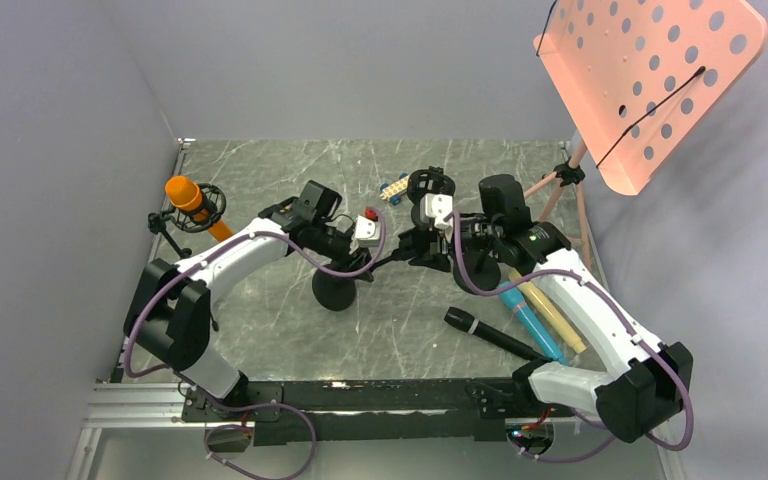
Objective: Remove the microphone from the stand
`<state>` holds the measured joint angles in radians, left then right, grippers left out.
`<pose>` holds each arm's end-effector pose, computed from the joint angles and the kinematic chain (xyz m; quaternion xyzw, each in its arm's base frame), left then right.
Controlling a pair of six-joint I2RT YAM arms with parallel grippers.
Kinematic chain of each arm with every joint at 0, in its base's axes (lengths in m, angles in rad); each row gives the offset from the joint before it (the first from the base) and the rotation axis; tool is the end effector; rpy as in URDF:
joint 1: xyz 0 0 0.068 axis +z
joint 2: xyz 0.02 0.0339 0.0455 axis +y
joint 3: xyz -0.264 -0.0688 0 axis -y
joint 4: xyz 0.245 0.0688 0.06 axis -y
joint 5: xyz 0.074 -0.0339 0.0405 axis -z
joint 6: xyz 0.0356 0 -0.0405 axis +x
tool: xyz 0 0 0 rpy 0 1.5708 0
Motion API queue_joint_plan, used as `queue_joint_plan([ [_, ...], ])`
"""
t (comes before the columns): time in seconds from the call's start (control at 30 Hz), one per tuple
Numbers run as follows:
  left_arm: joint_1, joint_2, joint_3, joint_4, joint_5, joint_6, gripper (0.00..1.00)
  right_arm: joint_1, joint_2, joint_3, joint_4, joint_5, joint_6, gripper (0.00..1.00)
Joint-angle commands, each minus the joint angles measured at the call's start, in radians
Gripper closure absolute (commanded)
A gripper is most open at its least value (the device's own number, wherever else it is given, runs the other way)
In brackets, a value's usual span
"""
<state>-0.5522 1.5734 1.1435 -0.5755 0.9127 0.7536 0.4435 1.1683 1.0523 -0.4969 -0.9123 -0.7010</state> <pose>0.2574 -0.1917 0.2491 0.6213 0.6101 -0.3959 0.2917 0.2094 0.1307 0.3325 -0.6021 0.5599 0.3346 0.4605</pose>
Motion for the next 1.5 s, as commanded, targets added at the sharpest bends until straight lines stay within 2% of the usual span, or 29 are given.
queue_joint_plan([
  [0.0, -0.015, -0.05, -0.03, 0.113, 0.017, -0.054, 0.91, 0.0, -0.018, 0.007, 0.085, 0.051, 0.019, 1.0],
  [0.03, -0.015, -0.062, -0.034, 0.125, -0.001, -0.071, 1.0, -0.003, -0.013, 0.008, 0.117, 0.078, 0.088, 1.0],
  [0.1, -0.016, -0.11, -0.061, 0.203, -0.045, -0.149, 1.0, -0.013, 0.004, 0.026, 0.216, 0.193, 0.297, 1.0],
  [0.17, -0.039, -0.196, -0.12, 0.349, -0.173, -0.271, 1.0, -0.028, 0.05, 0.085, 0.235, 0.304, 0.561, 1.0],
  [0.23, -0.113, -0.278, -0.213, 0.53, -0.58, -0.401, 1.0, -0.037, 0.149, 0.192, 0.152, 0.391, 0.746, 1.0],
  [0.3, -0.217, -0.323, -0.269, 0.679, -1.039, -0.477, 1.0, -0.046, 0.265, 0.335, -0.024, 0.46, 0.945, 1.0],
  [0.33, -0.247, -0.321, -0.282, 0.73, -1.138, -0.514, 1.0, -0.063, 0.291, 0.354, -0.05, 0.426, 1.022, 1.0],
  [0.4, -0.291, -0.264, -0.239, 0.688, -1.222, -0.584, 1.0, -0.075, 0.301, 0.324, -0.006, 0.355, 1.081, 1.0],
  [0.47, -0.307, -0.204, -0.21, 0.63, -1.282, -0.669, 1.0, -0.079, 0.343, 0.344, -0.037, 0.357, 1.075, 1.0],
  [0.53, -0.308, -0.19, -0.231, 0.642, -1.301, -0.722, 1.0, -0.096, 0.367, 0.35, -0.048, 0.353, 1.069, 1.0],
  [0.67, -0.306, -0.205, -0.252, 0.645, -1.181, -0.645, 1.0, -0.111, 0.369, 0.324, 0.024, 0.26, 1.049, 1.0],
  [0.7, -0.305, -0.212, -0.251, 0.637, -1.146, -0.612, 0.95, -0.111, 0.361, 0.308, 0.049, 0.243, 1.04, 1.0],
  [0.73, -0.303, -0.22, -0.248, 0.622, -1.114, -0.573, 0.83, -0.11, 0.35, 0.294, 0.078, 0.226, 1.028, 1.0],
  [0.8, -0.292, -0.245, -0.23, 0.553, -1.059, -0.537, 0.37, -0.111, 0.332, 0.275, 0.111, 0.194, 0.993, 1.0],
  [0.83, -0.275, -0.262, -0.219, 0.509, -0.979, -0.52, 0.22, -0.111, 0.326, 0.269, 0.121, 0.172, 0.97, 1.0],
  [0.87, -0.249, -0.281, -0.203, 0.465, -0.893, -0.501, 0.14, -0.111, 0.32, 0.263, 0.125, 0.147, 0.94, 0.99],
  [0.9, -0.21, -0.303, -0.191, 0.429, -0.782, -0.488, 0.11, -0.111, 0.315, 0.259, 0.122, 0.121, 0.899, 0.99],
  [1.03, -0.034, -0.334, -0.127, 0.312, -0.355, -0.463, 0.08, -0.109, 0.289, 0.24, 0.094, 0.048, 0.701, 0.97],
  [1.13, 0.044, -0.279, -0.053, 0.208, -0.085, -0.4, 0.12, -0.104, 0.264, 0.22, 0.068, -0.057, 0.473, 0.95],
  [1.27, 0.061, -0.191, 0.01, 0.105, 0.039, -0.255, 0.15, -0.098, 0.173, 0.143, 0.025, -0.151, 0.105, 0.92],
  [1.47, 0.054, -0.064, 0.084, -0.083, 0.123, -0.049, 0.18, -0.064, 0.108, 0.117, -0.07, -0.119, -0.21, 0.93],
])
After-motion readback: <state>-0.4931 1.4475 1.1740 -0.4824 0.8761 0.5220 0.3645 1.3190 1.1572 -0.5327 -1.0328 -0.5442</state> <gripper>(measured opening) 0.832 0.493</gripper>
